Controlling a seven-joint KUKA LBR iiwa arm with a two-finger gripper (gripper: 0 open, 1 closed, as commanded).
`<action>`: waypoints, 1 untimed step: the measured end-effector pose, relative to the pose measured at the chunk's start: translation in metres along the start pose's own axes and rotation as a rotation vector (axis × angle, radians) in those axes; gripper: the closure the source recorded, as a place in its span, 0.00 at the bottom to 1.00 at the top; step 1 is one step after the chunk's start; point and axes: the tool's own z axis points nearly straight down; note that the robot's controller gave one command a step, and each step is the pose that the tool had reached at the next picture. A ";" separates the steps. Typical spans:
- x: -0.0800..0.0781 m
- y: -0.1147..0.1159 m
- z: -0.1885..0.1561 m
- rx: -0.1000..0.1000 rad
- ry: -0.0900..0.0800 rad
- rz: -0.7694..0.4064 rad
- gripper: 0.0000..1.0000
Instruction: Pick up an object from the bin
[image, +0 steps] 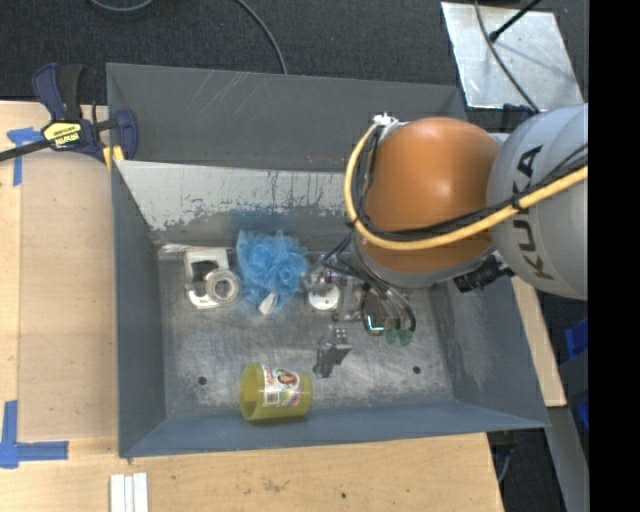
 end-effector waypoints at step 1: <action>-0.002 0.000 -0.004 -0.002 -0.008 0.002 0.00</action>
Offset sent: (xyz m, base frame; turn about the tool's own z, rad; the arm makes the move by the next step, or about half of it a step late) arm 0.0312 0.0475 -0.1375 -0.1750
